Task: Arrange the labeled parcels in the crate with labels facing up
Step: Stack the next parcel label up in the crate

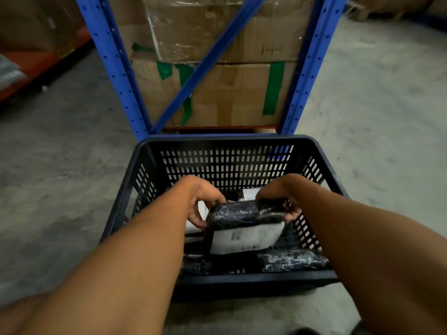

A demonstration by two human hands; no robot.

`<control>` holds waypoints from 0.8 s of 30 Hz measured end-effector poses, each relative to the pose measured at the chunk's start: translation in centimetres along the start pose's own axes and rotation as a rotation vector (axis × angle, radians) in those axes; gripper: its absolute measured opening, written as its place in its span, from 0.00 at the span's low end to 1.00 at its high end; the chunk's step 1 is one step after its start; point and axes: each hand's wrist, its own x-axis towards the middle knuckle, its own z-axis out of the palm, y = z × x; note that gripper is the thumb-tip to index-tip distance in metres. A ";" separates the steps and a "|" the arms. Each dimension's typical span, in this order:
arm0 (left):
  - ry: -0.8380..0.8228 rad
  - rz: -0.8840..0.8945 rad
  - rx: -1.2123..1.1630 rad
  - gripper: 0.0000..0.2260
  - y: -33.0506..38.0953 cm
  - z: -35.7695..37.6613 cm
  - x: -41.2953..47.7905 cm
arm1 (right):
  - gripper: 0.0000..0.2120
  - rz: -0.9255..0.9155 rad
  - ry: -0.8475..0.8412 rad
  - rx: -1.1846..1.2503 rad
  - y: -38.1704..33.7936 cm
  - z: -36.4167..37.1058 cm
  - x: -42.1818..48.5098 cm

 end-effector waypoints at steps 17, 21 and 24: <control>0.288 0.623 -0.362 0.17 1.9 -5.9 -7.7 | 0.22 -0.161 0.235 0.608 -0.9 -10.0 -5.2; 0.279 0.771 -0.547 0.20 2.8 -5.0 -7.8 | 0.45 -0.220 0.153 0.421 -0.6 -8.8 -6.0; 0.363 0.808 -0.453 0.23 3.7 -5.1 -7.8 | 0.48 -0.336 0.013 0.395 -0.6 -7.6 -5.7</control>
